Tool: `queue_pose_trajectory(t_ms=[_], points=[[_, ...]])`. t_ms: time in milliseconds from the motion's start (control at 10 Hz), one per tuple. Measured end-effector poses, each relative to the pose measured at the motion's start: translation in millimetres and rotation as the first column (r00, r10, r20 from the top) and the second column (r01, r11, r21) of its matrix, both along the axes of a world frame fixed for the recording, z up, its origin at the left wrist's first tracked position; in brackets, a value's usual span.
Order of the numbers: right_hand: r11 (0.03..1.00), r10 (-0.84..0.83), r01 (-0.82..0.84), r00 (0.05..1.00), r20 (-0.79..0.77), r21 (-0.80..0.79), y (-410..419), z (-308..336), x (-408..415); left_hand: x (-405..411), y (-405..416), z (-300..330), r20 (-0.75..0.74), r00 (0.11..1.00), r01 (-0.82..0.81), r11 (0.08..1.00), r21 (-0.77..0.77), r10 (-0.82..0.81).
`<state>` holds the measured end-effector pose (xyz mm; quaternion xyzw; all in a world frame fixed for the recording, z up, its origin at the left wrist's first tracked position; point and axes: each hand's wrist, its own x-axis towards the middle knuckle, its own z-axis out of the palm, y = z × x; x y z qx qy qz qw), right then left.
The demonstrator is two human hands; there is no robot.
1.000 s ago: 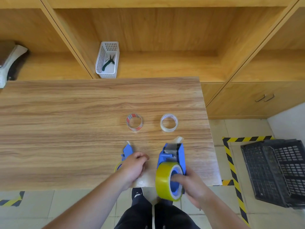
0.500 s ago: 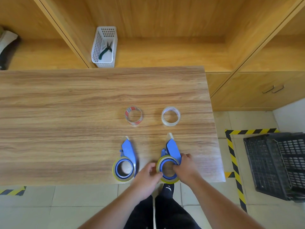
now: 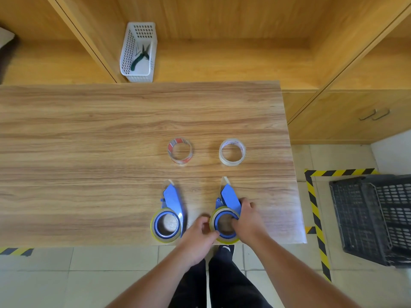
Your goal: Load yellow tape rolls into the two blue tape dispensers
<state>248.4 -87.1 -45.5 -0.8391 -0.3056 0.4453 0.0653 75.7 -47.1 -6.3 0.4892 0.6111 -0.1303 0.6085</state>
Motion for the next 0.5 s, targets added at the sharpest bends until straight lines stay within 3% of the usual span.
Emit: queue_pose_trajectory(t_ms=[400, 500], points=[[1.0, -0.011, 0.012, 0.998, -0.063, 0.027, -1, 32, 13, -14, 12, 17, 0.064, 0.994, -0.096, 0.995, 0.029, 0.094], [0.993, -0.028, 0.028, 1.0, -0.002, 0.117, 2, 56, 17, -17, 17, 33, 0.115, 0.983, -0.157, 0.983, 0.094, 0.146]])
